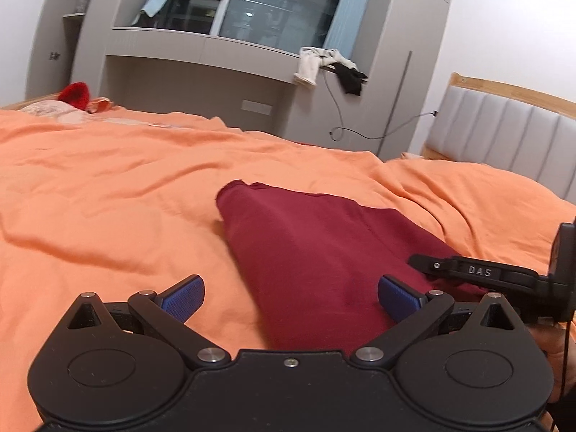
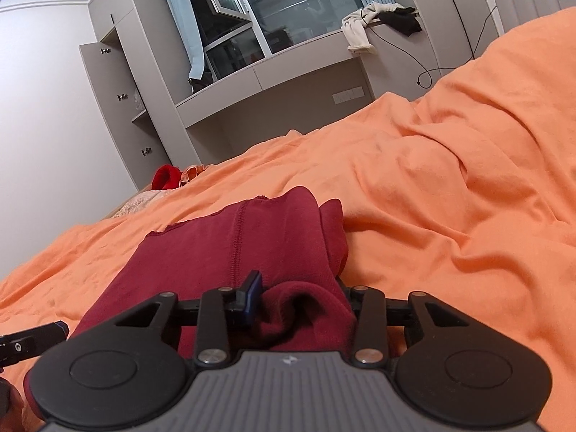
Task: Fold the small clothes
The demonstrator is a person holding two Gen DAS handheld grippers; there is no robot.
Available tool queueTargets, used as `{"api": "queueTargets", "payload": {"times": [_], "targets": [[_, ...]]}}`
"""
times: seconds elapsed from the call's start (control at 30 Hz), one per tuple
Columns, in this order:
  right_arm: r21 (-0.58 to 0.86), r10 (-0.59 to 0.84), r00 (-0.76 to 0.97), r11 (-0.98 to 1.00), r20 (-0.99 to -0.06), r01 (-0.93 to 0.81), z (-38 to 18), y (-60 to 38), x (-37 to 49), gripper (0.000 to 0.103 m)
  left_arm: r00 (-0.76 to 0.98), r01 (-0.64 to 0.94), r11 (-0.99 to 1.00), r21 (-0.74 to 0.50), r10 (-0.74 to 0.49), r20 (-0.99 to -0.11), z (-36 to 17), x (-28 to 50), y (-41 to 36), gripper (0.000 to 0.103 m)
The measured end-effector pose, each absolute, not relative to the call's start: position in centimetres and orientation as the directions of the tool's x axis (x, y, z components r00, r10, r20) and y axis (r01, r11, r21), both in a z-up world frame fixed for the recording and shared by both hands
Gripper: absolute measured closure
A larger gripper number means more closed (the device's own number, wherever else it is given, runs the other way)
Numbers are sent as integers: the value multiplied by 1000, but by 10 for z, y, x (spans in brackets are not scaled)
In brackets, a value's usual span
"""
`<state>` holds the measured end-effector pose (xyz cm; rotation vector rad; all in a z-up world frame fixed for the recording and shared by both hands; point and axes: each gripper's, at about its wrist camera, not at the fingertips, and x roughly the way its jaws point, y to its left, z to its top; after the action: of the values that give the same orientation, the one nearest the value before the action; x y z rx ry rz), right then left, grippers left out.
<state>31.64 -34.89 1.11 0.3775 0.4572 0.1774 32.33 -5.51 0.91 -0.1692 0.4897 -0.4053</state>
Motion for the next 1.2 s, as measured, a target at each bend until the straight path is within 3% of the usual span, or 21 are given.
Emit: {"api": "queueTargets", "payload": {"times": [0.2, 0.33, 0.6, 0.7, 0.93, 1.1, 1.2], "targets": [[408, 255, 879, 910, -403, -77, 9, -353, 319, 59, 717, 364, 881, -303, -473, -512, 9, 357, -53, 1], [439, 269, 875, 896, -403, -74, 6, -359, 321, 56, 639, 308, 831, -464, -542, -545, -8, 385, -36, 1], [457, 276, 875, 887, -398, -72, 3, -361, 322, 55, 641, 251, 720, -647, -625, -446, -26, 390, -10, 1], [457, 276, 875, 887, -398, -71, 3, -362, 322, 54, 645, 242, 718, -653, -621, -444, -26, 391, -13, 1], [466, 277, 875, 882, -397, -69, 2, -363, 322, 53, 626, 250, 738, -626, -617, -477, -25, 393, -23, 17], [474, 280, 874, 878, -398, -66, 0, -364, 323, 52, 614, 193, 699, -689, -634, -471, -30, 401, -16, 26], [472, 277, 874, 880, -400, -63, 0, -363, 323, 52, 592, 196, 676, -711, -659, -464, -32, 403, -18, 46]]}}
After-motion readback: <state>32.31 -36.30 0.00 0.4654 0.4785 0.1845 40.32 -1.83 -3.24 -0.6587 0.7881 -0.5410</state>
